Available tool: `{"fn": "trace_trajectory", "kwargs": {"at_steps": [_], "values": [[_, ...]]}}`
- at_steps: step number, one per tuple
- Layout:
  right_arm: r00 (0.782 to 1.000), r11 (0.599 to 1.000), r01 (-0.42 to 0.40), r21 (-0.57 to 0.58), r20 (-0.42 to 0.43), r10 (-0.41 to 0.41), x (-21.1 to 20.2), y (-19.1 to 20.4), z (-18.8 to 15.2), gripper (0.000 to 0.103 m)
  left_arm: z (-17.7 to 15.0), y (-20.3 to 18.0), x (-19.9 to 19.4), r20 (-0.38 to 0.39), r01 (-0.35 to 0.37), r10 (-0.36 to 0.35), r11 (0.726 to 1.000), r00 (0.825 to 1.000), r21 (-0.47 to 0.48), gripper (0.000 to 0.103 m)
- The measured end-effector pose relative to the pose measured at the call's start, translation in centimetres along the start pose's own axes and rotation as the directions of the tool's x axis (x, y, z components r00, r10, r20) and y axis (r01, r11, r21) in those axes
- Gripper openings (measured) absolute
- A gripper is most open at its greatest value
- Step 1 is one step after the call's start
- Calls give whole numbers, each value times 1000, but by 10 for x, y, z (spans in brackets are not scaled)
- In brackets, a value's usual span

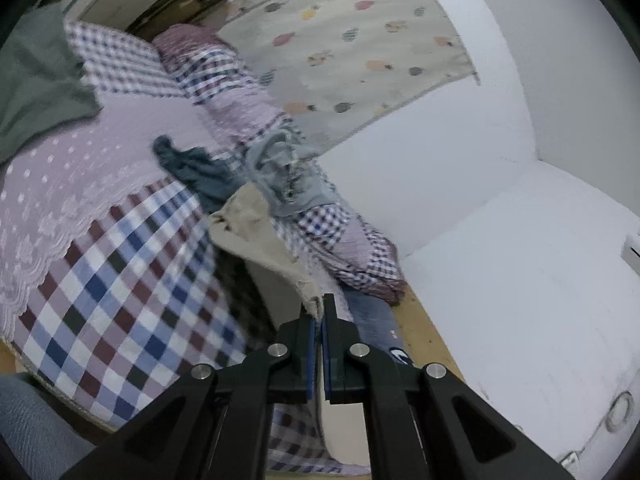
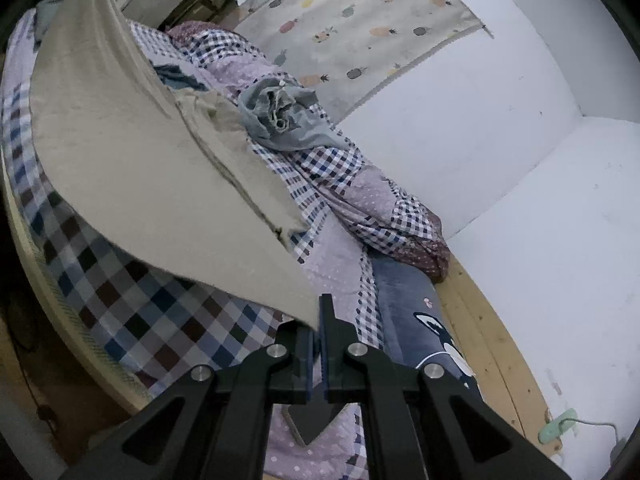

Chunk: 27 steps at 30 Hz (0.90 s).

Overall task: Fold clothes
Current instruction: 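Lift the held beige garment edge with both grippers and fold it over onto itself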

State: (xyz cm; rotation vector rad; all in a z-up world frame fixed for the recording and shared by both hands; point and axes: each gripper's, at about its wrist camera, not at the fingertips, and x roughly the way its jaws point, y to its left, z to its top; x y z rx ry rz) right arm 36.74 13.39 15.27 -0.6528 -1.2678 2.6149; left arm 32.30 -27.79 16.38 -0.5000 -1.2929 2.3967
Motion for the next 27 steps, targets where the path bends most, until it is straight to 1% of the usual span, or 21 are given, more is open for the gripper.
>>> {"fn": "trace_trajectory", "kwargs": {"at_steps": [9, 14, 17, 21, 24, 27], "values": [[995, 995, 84, 45, 44, -86, -53, -43, 9, 0, 3, -54, -39, -7, 89, -89, 994, 996, 63, 1], [986, 987, 141, 80, 78, -147, -86, -62, 15, 0, 2, -85, -68, 2, 132, -133, 985, 991, 108, 1], [976, 977, 182, 112, 98, -193, -106, -74, 18, 0, 5, -104, -84, 19, 162, -166, 977, 986, 136, 1], [959, 961, 234, 146, 128, -253, -130, -92, 19, 0, 4, -132, -108, 44, 204, -216, 961, 975, 187, 1], [932, 946, 291, 139, 180, -313, -154, -100, 21, 0, 2, -152, -126, 51, 245, -263, 941, 963, 233, 1], [911, 933, 329, 144, 210, -354, -174, -110, 25, 0, 0, -168, -142, 50, 258, -283, 924, 958, 283, 1]]}}
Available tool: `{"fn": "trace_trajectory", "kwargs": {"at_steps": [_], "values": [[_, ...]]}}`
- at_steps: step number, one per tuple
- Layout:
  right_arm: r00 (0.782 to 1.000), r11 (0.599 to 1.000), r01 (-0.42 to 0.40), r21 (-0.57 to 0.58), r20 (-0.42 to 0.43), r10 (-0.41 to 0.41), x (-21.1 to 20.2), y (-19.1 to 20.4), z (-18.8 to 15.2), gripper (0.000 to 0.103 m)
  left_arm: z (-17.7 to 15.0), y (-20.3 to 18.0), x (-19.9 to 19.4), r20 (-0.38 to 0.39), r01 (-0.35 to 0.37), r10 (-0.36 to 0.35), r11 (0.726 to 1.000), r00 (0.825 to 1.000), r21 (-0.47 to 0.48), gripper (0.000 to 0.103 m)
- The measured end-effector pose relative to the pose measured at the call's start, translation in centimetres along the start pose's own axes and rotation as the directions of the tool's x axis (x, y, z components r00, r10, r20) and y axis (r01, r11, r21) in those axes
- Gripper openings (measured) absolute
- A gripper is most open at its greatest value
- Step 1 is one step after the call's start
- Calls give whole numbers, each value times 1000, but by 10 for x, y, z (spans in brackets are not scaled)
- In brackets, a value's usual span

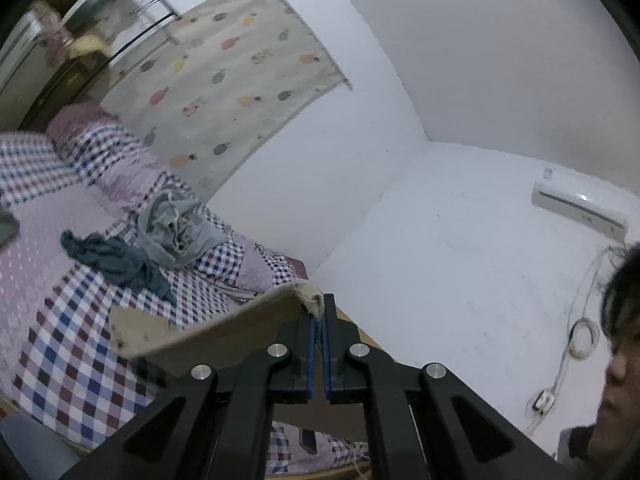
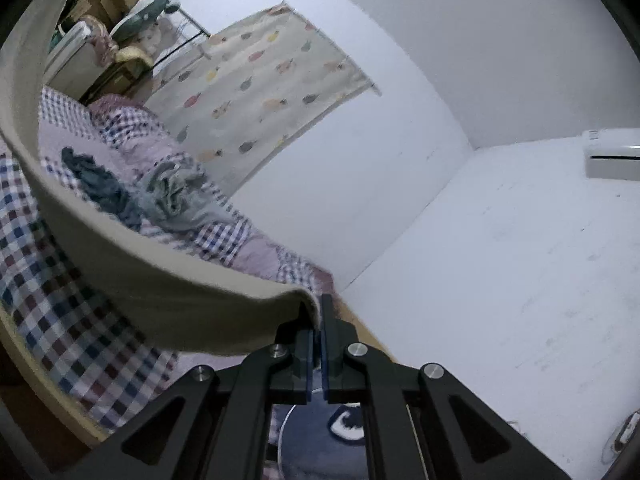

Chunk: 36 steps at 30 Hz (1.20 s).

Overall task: Fold clothes
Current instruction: 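Lift the held beige garment edge with both grippers and fold it over onto itself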

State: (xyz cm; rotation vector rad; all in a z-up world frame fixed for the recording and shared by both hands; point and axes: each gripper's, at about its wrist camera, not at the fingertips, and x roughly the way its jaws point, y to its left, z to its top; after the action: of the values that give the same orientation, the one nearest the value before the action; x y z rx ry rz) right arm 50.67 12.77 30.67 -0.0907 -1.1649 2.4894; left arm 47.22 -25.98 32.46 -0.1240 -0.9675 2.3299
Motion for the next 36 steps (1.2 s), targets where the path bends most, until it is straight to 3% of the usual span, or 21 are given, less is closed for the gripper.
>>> {"fn": "trace_trajectory", "kwargs": {"at_steps": [4, 8, 12, 20, 31, 36], "values": [[1000, 1000, -1, 8, -11, 1, 2, -2, 4, 0, 6, -10, -6, 3, 1, -1, 1000, 1000, 26, 1], [997, 999, -31, 10, -65, 32, 20, 9, -8, 0, 6, 4, 6, -23, -30, 29, 999, 999, -12, 1], [988, 997, -73, 17, -136, 75, 46, 19, -25, 0, 0, 29, 27, -68, -76, 72, 996, 995, -54, 1], [975, 989, -150, 14, -163, 150, 105, 33, -23, 0, 0, 71, 87, -167, -166, 147, 980, 975, -107, 1], [936, 959, -282, -4, -221, 274, 228, 65, -21, 0, 27, 127, 192, -267, -323, 292, 943, 918, -78, 1], [888, 927, -375, 2, -288, 359, 296, 106, -30, 1, 37, 178, 241, -294, -413, 368, 904, 882, -108, 1]]}}
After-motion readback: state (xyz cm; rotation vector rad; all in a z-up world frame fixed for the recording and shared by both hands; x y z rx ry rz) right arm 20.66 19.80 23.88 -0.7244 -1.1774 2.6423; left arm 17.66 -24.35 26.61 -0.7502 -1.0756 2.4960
